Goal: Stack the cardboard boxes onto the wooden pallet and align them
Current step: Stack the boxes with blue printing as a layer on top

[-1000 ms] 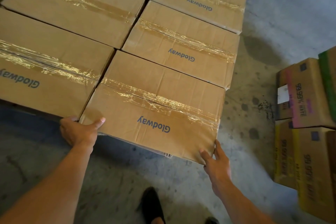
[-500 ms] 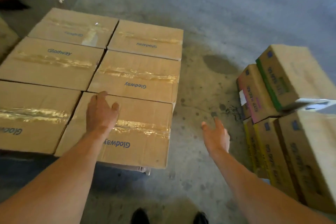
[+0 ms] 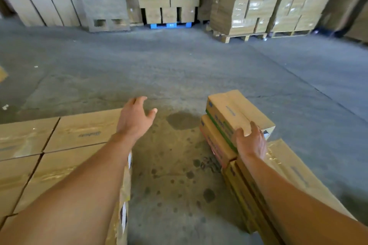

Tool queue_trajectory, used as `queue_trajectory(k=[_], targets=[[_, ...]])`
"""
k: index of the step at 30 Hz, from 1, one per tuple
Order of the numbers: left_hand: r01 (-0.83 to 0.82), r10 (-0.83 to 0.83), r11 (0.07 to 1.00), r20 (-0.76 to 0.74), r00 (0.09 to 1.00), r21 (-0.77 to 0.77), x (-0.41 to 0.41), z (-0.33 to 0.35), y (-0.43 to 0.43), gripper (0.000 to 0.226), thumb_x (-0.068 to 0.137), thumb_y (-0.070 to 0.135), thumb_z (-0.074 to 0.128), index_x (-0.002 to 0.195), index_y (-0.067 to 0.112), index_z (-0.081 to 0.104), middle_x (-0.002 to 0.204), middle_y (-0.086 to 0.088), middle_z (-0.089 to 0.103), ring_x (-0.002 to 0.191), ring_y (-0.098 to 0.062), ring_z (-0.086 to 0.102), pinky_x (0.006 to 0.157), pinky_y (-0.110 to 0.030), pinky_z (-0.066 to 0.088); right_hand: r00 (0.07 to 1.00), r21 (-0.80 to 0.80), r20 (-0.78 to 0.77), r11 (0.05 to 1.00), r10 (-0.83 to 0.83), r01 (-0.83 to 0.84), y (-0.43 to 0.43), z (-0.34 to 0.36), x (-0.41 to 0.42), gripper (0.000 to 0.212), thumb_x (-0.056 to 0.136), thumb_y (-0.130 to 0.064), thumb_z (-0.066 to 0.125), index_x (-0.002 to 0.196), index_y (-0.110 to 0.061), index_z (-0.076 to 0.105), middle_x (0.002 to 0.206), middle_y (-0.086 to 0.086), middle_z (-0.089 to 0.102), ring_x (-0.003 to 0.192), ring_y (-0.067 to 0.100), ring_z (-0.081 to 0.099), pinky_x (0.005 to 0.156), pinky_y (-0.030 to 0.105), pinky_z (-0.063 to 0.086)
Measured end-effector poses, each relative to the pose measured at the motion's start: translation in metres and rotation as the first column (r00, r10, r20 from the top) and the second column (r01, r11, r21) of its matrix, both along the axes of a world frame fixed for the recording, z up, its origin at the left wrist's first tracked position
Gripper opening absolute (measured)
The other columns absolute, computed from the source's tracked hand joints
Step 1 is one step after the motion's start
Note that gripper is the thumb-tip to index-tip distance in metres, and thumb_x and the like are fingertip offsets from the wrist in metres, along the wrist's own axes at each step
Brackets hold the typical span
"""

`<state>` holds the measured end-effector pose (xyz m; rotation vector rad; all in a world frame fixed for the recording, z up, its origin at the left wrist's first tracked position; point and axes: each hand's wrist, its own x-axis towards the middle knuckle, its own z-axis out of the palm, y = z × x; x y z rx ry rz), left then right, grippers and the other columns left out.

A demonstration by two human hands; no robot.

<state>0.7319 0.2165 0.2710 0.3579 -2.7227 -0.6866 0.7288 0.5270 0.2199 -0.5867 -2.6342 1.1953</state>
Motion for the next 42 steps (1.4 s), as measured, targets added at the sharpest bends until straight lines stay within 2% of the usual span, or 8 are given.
queue_trajectory(k=[8, 16, 26, 31, 34, 38, 40, 42], targets=[[0.304, -0.299, 0.951, 0.073, 0.951, -0.058, -0.195, -0.047, 0.063, 0.06, 0.09, 0.041, 0.069, 0.141, 0.014, 0.051, 0.141, -0.014, 0.054, 0.126, -0.038, 0.053, 0.106, -0.046, 0.042, 0.97, -0.051, 0.077, 0.97, -0.232, 0.236, 0.054, -0.071, -0.114, 0.064, 0.099, -0.051, 0.053, 0.154, -0.022, 0.036, 0.153, 0.012, 0.046, 0.135, 0.037, 0.047, 0.108, 0.056, 0.041], [0.489, -0.499, 0.865, 0.295, 0.815, 0.114, -0.431, -0.157, 0.081, 0.083, 0.088, 0.047, 0.07, 0.153, 0.011, 0.035, 0.153, -0.013, 0.042, 0.14, -0.031, 0.04, 0.111, -0.041, 0.033, 0.823, -0.126, 0.281, 0.831, -0.493, 0.541, 0.049, -0.167, -0.261, 0.08, 0.097, -0.057, 0.053, 0.159, -0.024, 0.015, 0.155, 0.015, 0.042, 0.136, 0.039, 0.045, 0.111, 0.055, 0.04], [0.43, -0.54, 0.842, 0.484, 0.689, 0.327, -0.605, -0.276, 0.127, 0.107, 0.072, 0.068, 0.073, 0.153, 0.009, 0.035, 0.154, -0.013, 0.042, 0.141, -0.028, 0.041, 0.114, -0.041, 0.033, 0.604, -0.156, 0.505, 0.624, -0.616, 0.766, 0.069, -0.264, -0.361, 0.089, 0.095, -0.06, 0.055, 0.162, -0.018, 0.014, 0.164, 0.013, 0.028, 0.148, 0.035, 0.03, 0.12, 0.048, 0.026], [0.419, -0.522, 0.853, 0.506, 0.686, 0.312, -0.69, -0.332, 0.162, 0.106, 0.073, 0.062, 0.079, 0.154, 0.013, 0.032, 0.159, -0.01, 0.035, 0.144, -0.026, 0.037, 0.117, -0.043, 0.032, 0.527, -0.188, 0.562, 0.522, -0.637, 0.832, 0.099, -0.316, -0.408, 0.099, 0.085, -0.075, 0.055, 0.161, -0.025, 0.016, 0.165, 0.009, 0.027, 0.149, 0.036, 0.029, 0.121, 0.054, 0.026], [0.431, -0.527, 0.848, 0.561, 0.638, 0.307, -0.731, -0.368, 0.182, 0.112, 0.067, 0.064, 0.08, 0.155, 0.014, 0.031, 0.16, -0.012, 0.033, 0.145, -0.028, 0.035, 0.117, -0.045, 0.031, 0.485, -0.199, 0.599, 0.469, -0.637, 0.861, 0.119, -0.341, -0.431, 0.106, 0.074, -0.083, 0.057, 0.158, -0.031, 0.02, 0.161, 0.006, 0.035, 0.144, 0.035, 0.037, 0.118, 0.056, 0.032], [0.468, -0.548, 0.83, 0.603, 0.58, 0.303, -0.767, -0.406, 0.209, 0.114, 0.066, 0.063, 0.08, 0.156, 0.017, 0.03, 0.162, -0.009, 0.032, 0.147, -0.028, 0.032, 0.117, -0.044, 0.029, 0.441, -0.255, 0.588, 0.362, -0.678, 0.897, 0.139, -0.362, -0.448, 0.1, 0.067, -0.079, 0.069, 0.15, -0.043, 0.026, 0.143, -0.002, 0.051, 0.124, 0.028, 0.054, 0.108, 0.056, 0.044], [0.47, -0.573, 0.811, 0.63, 0.524, 0.348, -0.781, -0.421, 0.217, 0.119, 0.056, 0.072, 0.08, 0.154, 0.022, 0.035, 0.157, -0.009, 0.04, 0.142, -0.029, 0.04, 0.115, -0.047, 0.036, 0.426, -0.274, 0.589, 0.326, -0.687, 0.905, 0.144, -0.368, -0.451, 0.097, 0.068, -0.075, 0.073, 0.149, -0.048, 0.026, 0.137, -0.005, 0.051, 0.118, 0.025, 0.056, 0.104, 0.053, 0.047], [0.454, -0.595, 0.797, 0.645, 0.479, 0.399, -0.79, -0.433, 0.217, 0.119, 0.043, 0.085, 0.079, 0.142, 0.029, 0.047, 0.138, -0.006, 0.059, 0.124, -0.029, 0.057, 0.105, -0.048, 0.047, 0.428, -0.295, 0.58, 0.311, -0.694, 0.904, 0.144, -0.37, -0.451, 0.093, 0.067, -0.073, 0.074, 0.146, -0.053, 0.028, 0.131, -0.008, 0.053, 0.114, 0.023, 0.058, 0.096, 0.049, 0.051]])
